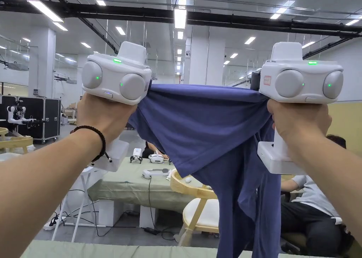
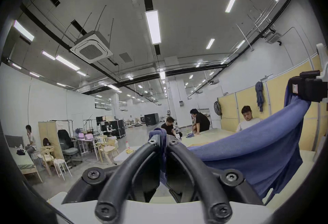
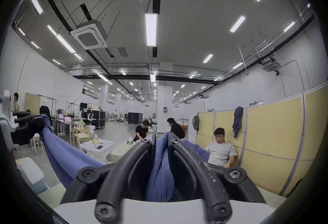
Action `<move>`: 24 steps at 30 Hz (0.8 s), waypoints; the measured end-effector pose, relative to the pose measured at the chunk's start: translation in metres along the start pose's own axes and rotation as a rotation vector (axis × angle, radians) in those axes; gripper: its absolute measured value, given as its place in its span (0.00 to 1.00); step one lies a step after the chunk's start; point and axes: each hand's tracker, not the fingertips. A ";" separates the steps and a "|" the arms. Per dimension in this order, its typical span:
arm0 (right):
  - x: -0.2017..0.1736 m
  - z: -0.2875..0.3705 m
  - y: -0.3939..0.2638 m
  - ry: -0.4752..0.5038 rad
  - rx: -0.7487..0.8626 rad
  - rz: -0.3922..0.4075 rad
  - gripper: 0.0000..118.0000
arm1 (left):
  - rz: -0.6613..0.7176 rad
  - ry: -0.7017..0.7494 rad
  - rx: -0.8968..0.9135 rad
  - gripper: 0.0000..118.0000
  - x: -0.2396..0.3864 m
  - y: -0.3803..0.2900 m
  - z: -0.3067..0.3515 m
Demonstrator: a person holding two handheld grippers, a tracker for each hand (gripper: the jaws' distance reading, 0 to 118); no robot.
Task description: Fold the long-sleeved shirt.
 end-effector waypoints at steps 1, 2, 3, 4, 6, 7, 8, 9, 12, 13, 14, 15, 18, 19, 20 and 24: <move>-0.003 -0.008 -0.012 0.001 -0.014 0.001 0.13 | -0.001 -0.002 -0.012 0.02 0.002 -0.010 -0.009; -0.005 -0.014 -0.023 0.005 -0.022 -0.002 0.13 | -0.001 -0.003 -0.026 0.02 0.004 -0.020 -0.015; -0.008 -0.020 -0.039 0.007 -0.035 -0.008 0.13 | 0.000 -0.005 -0.033 0.02 0.006 -0.033 -0.021; -0.010 -0.026 -0.058 0.010 -0.052 -0.012 0.13 | -0.002 -0.006 -0.050 0.02 0.008 -0.049 -0.025; -0.014 -0.033 -0.099 0.018 -0.127 -0.023 0.13 | 0.005 -0.030 -0.104 0.02 0.014 -0.081 -0.031; -0.015 -0.033 -0.125 0.019 -0.169 -0.032 0.13 | 0.000 -0.042 -0.123 0.02 0.017 -0.103 -0.031; -0.016 -0.033 -0.152 0.026 -0.204 -0.036 0.13 | -0.014 -0.050 -0.161 0.02 0.022 -0.128 -0.029; -0.018 -0.033 -0.177 0.033 -0.250 -0.034 0.13 | -0.021 -0.062 -0.202 0.02 0.026 -0.151 -0.027; -0.020 -0.015 -0.260 0.061 -0.392 -0.065 0.13 | 0.034 -0.100 -0.324 0.02 0.036 -0.230 -0.009; -0.020 -0.014 -0.289 0.068 -0.443 -0.076 0.13 | 0.030 -0.108 -0.383 0.02 0.040 -0.258 0.000; -0.021 -0.003 -0.313 0.077 -0.494 -0.097 0.13 | 0.051 -0.116 -0.414 0.02 0.043 -0.283 0.011; -0.022 0.012 -0.339 0.093 -0.548 -0.095 0.13 | 0.071 -0.124 -0.462 0.02 0.045 -0.310 0.025; -0.028 0.066 -0.406 0.144 -0.654 -0.056 0.13 | 0.076 -0.175 -0.593 0.02 0.056 -0.378 0.079; -0.028 0.087 -0.426 0.157 -0.695 -0.052 0.13 | 0.073 -0.200 -0.643 0.02 0.056 -0.401 0.096; -0.027 0.105 -0.441 0.158 -0.736 -0.044 0.13 | 0.080 -0.216 -0.672 0.02 0.058 -0.416 0.116; -0.021 0.199 -0.487 0.200 -0.854 -0.045 0.13 | 0.090 -0.272 -0.811 0.02 0.059 -0.462 0.213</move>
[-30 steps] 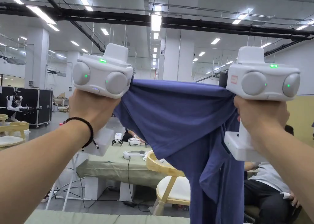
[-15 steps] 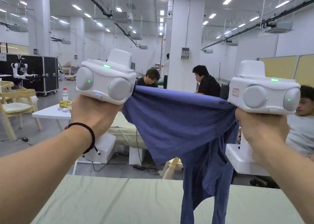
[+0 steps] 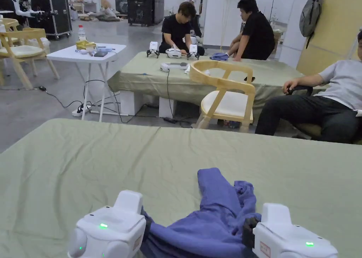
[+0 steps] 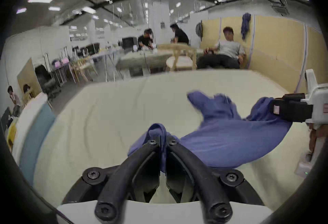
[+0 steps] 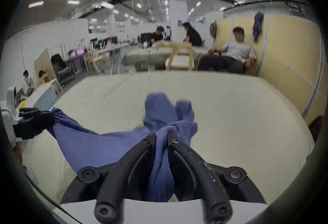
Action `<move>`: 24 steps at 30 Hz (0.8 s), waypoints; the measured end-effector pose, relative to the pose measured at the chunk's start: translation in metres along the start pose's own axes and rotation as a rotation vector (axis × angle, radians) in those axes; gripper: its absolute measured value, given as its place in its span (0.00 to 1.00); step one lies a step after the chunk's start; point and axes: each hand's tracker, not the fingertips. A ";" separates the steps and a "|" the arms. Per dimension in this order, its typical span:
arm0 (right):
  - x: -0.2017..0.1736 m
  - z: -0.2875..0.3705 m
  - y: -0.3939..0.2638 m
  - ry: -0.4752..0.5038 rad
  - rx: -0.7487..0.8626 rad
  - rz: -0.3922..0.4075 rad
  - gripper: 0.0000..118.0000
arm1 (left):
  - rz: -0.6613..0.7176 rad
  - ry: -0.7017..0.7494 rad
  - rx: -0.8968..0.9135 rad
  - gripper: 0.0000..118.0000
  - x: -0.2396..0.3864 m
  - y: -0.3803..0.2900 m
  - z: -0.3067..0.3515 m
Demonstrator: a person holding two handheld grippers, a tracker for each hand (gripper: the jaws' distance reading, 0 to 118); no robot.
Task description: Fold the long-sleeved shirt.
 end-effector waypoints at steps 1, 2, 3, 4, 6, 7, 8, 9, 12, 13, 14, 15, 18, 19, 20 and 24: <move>-0.002 0.014 -0.021 0.001 -0.014 -0.005 0.13 | 0.023 -0.021 -0.020 0.02 0.001 -0.023 0.011; -0.002 0.025 -0.039 0.003 -0.029 -0.006 0.13 | 0.022 -0.026 -0.063 0.02 0.002 -0.040 0.019; -0.003 0.039 -0.056 0.006 -0.040 -0.013 0.13 | 0.025 -0.040 -0.080 0.02 0.004 -0.058 0.033; -0.004 0.051 -0.072 0.012 -0.057 -0.014 0.13 | 0.015 -0.034 -0.102 0.02 0.006 -0.074 0.044; -0.008 0.080 -0.098 0.013 -0.071 -0.014 0.13 | 0.026 -0.053 -0.126 0.02 0.005 -0.099 0.068; -0.009 0.093 -0.109 0.023 -0.084 -0.012 0.13 | 0.031 -0.059 -0.134 0.02 0.006 -0.111 0.084; -0.011 0.105 -0.118 0.028 -0.096 -0.002 0.13 | 0.037 -0.065 -0.149 0.02 0.005 -0.120 0.094; -0.013 0.118 -0.128 0.030 -0.102 0.001 0.13 | 0.039 -0.076 -0.177 0.02 0.004 -0.128 0.105; -0.016 0.150 -0.151 0.052 -0.158 -0.009 0.13 | 0.029 -0.101 -0.223 0.02 0.001 -0.149 0.132; -0.018 0.159 -0.160 0.048 -0.167 -0.006 0.13 | 0.005 -0.117 -0.253 0.02 0.001 -0.156 0.140; -0.019 0.165 -0.167 0.047 -0.190 -0.007 0.13 | 0.005 -0.125 -0.267 0.02 0.000 -0.160 0.146; -0.020 0.170 -0.175 0.054 -0.223 -0.018 0.13 | 0.004 -0.124 -0.307 0.02 0.003 -0.166 0.151; -0.023 0.166 -0.195 0.046 -0.292 -0.028 0.14 | -0.015 -0.152 -0.396 0.02 0.008 -0.179 0.149; -0.024 0.163 -0.198 0.037 -0.299 -0.026 0.14 | -0.025 -0.147 -0.413 0.03 0.011 -0.182 0.147; -0.024 0.163 -0.199 0.038 -0.297 -0.030 0.14 | -0.009 -0.148 -0.409 0.07 0.012 -0.182 0.145; -0.018 0.175 -0.191 0.027 -0.272 -0.079 0.55 | 0.094 -0.125 -0.387 0.85 0.002 -0.187 0.153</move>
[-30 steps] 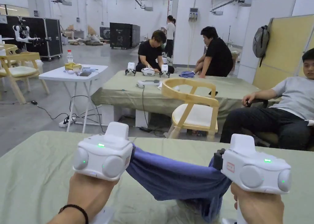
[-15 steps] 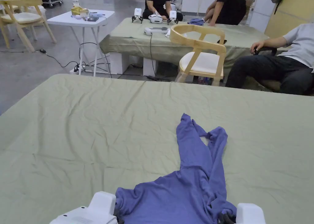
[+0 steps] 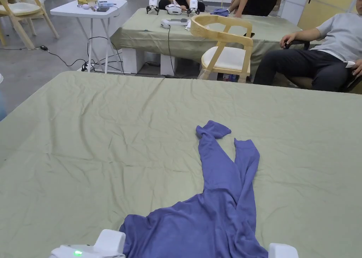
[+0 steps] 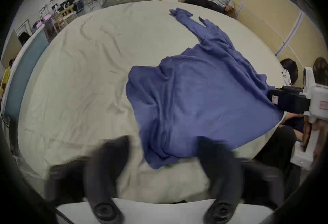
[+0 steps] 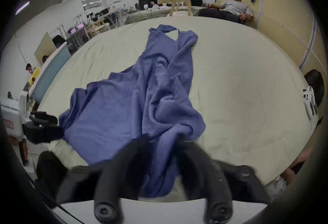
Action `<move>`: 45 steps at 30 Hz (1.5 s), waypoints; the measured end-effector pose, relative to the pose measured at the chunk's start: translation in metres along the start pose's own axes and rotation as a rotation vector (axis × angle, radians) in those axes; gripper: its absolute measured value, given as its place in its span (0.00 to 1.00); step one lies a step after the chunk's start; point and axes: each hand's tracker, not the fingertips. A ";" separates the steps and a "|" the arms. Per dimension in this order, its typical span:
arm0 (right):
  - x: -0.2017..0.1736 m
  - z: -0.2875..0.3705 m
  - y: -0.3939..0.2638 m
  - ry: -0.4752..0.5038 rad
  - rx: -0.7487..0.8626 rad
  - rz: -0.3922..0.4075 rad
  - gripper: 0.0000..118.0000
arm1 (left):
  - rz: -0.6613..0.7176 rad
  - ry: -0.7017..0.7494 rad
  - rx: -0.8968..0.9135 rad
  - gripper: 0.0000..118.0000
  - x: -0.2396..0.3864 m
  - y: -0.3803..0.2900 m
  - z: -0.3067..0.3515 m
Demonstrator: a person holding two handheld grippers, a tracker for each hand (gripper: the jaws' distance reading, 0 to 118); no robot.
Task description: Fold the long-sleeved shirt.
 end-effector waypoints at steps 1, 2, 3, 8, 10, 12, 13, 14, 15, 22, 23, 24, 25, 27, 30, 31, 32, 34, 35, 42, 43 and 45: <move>0.003 0.009 0.002 0.000 0.025 -0.009 0.75 | 0.011 0.009 0.046 0.86 -0.001 -0.001 0.008; 0.004 0.020 0.006 -0.003 0.070 -0.006 0.79 | 0.020 0.010 0.098 0.84 -0.002 0.000 0.018; 0.003 0.034 0.013 0.006 0.130 0.015 0.77 | 0.024 0.016 0.165 0.84 0.003 0.000 0.035; -0.021 0.088 0.052 0.049 0.354 0.100 0.76 | 0.008 -0.027 0.392 0.82 0.031 0.026 0.083; -0.033 0.098 0.058 0.094 0.402 0.096 0.57 | 0.010 -0.044 0.422 0.48 0.047 0.032 0.092; -0.041 0.099 0.053 0.153 0.403 0.089 0.06 | 0.009 -0.052 0.442 0.02 0.059 0.032 0.093; -0.042 0.095 0.049 0.155 0.396 0.092 0.02 | 0.003 -0.043 0.442 0.01 0.063 0.031 0.090; -0.044 0.093 0.044 0.146 0.386 0.096 0.02 | 0.006 -0.028 0.441 0.00 0.065 0.027 0.090; -0.045 0.092 0.041 0.133 0.382 0.108 0.02 | 0.009 -0.040 0.436 0.00 0.063 0.025 0.089; -0.033 0.083 0.025 0.140 0.344 0.106 0.02 | 0.054 -0.030 0.382 0.03 0.036 0.042 0.068; -0.031 0.081 0.024 0.136 0.337 0.111 0.02 | 0.073 -0.022 0.343 0.16 0.028 0.050 0.058; -0.029 0.079 0.022 0.130 0.328 0.115 0.02 | 0.091 -0.025 0.289 0.42 0.018 0.059 0.044; -0.027 0.076 0.020 0.128 0.317 0.119 0.02 | 0.104 -0.025 0.238 0.81 0.009 0.066 0.029; -0.023 0.070 0.016 0.119 0.295 0.118 0.02 | 0.107 -0.013 0.199 0.94 -0.001 0.074 0.003; -0.015 0.056 0.010 0.106 0.250 0.111 0.02 | 0.116 0.014 0.115 0.82 -0.009 0.079 -0.037; -0.013 0.050 0.009 0.099 0.234 0.110 0.02 | 0.125 0.009 0.100 0.82 -0.012 0.078 -0.050; -0.011 0.045 0.008 0.092 0.219 0.111 0.02 | 0.133 -0.003 0.080 0.82 -0.014 0.078 -0.062; -0.006 0.031 0.010 0.084 0.196 0.111 0.02 | 0.144 -0.034 0.040 0.69 -0.017 0.077 -0.079; -0.004 0.024 0.013 0.078 0.185 0.113 0.02 | 0.138 -0.039 0.037 0.46 -0.017 0.075 -0.083; 0.009 -0.051 0.092 0.040 0.115 0.139 0.86 | 0.212 0.024 0.074 0.00 -0.039 0.047 -0.067; 0.006 -0.063 0.110 0.045 0.112 0.157 0.81 | 0.220 0.018 0.076 0.00 -0.049 0.042 -0.067; -0.001 -0.090 0.141 0.039 0.072 0.208 0.81 | 0.242 0.008 0.083 0.00 -0.056 0.041 -0.062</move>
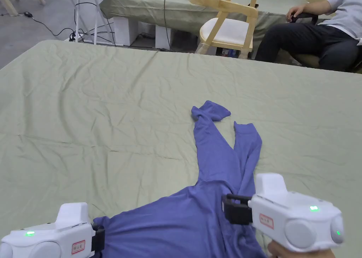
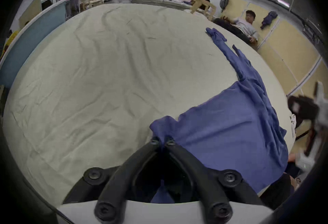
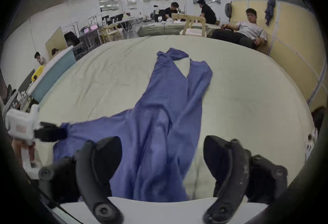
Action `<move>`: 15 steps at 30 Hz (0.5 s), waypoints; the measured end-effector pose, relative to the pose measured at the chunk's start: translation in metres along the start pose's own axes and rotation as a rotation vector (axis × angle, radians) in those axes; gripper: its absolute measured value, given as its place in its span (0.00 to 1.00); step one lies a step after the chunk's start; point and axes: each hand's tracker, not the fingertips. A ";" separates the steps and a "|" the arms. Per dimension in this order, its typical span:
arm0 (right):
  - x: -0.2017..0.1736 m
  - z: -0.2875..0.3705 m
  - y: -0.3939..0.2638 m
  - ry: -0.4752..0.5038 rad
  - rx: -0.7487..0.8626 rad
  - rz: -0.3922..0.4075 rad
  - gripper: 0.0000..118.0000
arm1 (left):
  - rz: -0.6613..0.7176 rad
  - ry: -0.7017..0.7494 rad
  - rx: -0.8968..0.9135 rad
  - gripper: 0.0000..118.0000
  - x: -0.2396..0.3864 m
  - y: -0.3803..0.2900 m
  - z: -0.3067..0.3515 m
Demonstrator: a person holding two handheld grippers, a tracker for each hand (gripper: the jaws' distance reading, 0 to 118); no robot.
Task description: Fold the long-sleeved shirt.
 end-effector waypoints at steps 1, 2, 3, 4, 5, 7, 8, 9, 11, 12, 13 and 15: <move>-0.002 -0.016 0.014 -0.015 -0.015 0.032 0.81 | 0.003 0.003 0.005 0.00 0.001 0.003 0.003; -0.003 -0.029 0.024 -0.024 -0.028 0.052 0.81 | 0.002 0.005 0.006 0.00 0.001 0.004 0.003; -0.003 -0.044 0.035 -0.034 -0.050 0.073 0.81 | -0.012 -0.001 0.007 0.00 0.003 0.003 0.003; -0.003 -0.059 0.044 -0.046 -0.080 0.098 0.81 | -0.032 0.003 0.003 0.00 0.006 0.003 0.003; -0.003 -0.071 0.050 -0.058 -0.103 0.119 0.81 | -0.053 0.005 -0.002 0.00 0.007 0.002 0.002; -0.003 -0.096 0.057 -0.079 -0.167 0.167 0.74 | -0.068 0.005 -0.003 0.00 0.011 0.000 0.000; -0.001 -0.107 0.057 -0.089 -0.195 0.179 0.69 | -0.068 0.002 -0.002 0.00 0.010 0.001 0.000; 0.000 -0.114 0.056 -0.087 -0.228 0.197 0.60 | -0.066 -0.002 -0.001 0.00 0.010 0.002 -0.001; 0.001 -0.123 0.051 -0.047 -0.284 0.240 0.23 | -0.062 -0.006 -0.007 0.00 0.011 0.002 -0.004; 0.003 -0.118 0.049 -0.059 -0.246 0.224 0.17 | -0.058 -0.008 -0.008 0.00 0.011 0.001 -0.004; 0.006 -0.112 0.049 -0.051 -0.202 0.171 0.08 | -0.050 -0.010 -0.007 0.00 0.010 0.001 -0.003; 0.012 -0.096 0.045 0.015 -0.154 0.064 0.08 | -0.044 -0.014 0.006 0.00 0.008 0.000 -0.001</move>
